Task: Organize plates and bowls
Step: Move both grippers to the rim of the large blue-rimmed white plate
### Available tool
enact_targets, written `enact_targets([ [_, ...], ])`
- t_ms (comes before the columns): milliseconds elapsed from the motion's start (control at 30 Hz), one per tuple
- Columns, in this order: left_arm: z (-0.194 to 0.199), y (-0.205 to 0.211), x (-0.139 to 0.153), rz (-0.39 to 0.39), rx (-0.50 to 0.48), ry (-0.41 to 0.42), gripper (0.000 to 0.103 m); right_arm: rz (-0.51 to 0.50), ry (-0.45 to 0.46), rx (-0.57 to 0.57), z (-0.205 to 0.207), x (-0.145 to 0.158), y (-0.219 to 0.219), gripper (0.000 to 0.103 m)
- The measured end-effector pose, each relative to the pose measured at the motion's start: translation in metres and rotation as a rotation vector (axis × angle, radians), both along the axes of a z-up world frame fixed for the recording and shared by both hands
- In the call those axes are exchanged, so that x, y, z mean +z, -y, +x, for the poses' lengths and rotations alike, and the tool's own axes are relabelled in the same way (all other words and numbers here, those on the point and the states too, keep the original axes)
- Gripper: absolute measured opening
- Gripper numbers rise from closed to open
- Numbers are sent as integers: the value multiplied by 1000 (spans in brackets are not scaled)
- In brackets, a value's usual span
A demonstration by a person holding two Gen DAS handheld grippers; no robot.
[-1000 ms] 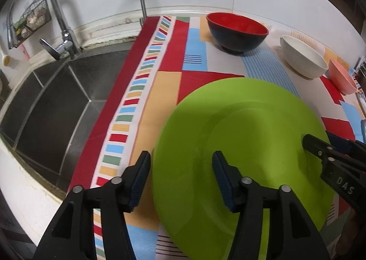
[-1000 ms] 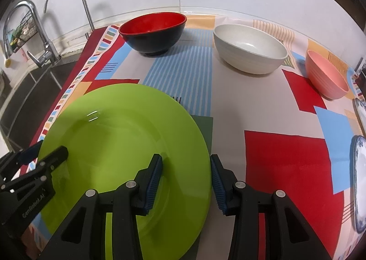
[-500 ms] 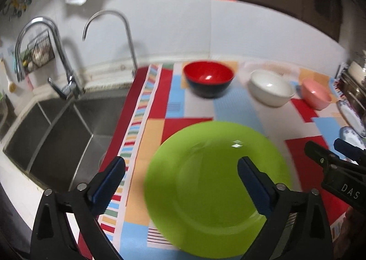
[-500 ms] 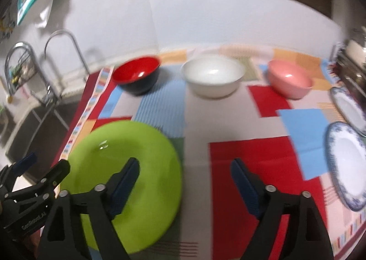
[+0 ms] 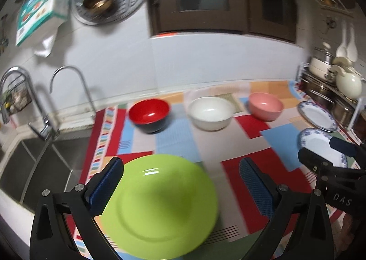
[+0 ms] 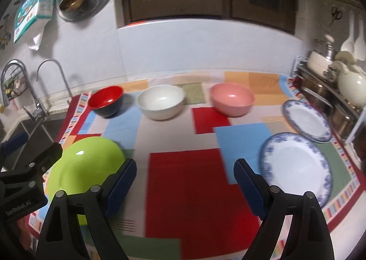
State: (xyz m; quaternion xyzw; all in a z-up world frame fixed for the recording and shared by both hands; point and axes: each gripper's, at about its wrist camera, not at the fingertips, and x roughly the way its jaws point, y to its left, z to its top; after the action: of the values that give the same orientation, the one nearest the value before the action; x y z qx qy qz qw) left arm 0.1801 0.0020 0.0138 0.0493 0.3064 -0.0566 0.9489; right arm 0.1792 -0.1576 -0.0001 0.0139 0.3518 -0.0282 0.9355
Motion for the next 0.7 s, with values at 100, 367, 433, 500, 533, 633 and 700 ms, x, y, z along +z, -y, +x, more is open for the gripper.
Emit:
enact_targets([
  [100,0,25,2,2,-27,1,103,-3,21,-55,-9,5,26,88],
  [367,3,95,2,-3,-100,-8,103,-45,48,-171,-27,12,98,88],
  [433,3,111,2,-6,-116,-11,103,-57,48,-189,-29,12,113,88],
  [500,3,127,2,-6,-128,-9,103,-65,48,-206,-31,11,129,88],
  [533,3,133,1,-6,-132,-9,103,-70,49,-216,-33,11,136,88],
  [633,6,155,-1,-3,-153,-15,103,-83,48,-248,-36,9,158,88],
  [700,9,169,-4,1,-174,-22,103,-92,46,-271,-38,7,172,88],
])
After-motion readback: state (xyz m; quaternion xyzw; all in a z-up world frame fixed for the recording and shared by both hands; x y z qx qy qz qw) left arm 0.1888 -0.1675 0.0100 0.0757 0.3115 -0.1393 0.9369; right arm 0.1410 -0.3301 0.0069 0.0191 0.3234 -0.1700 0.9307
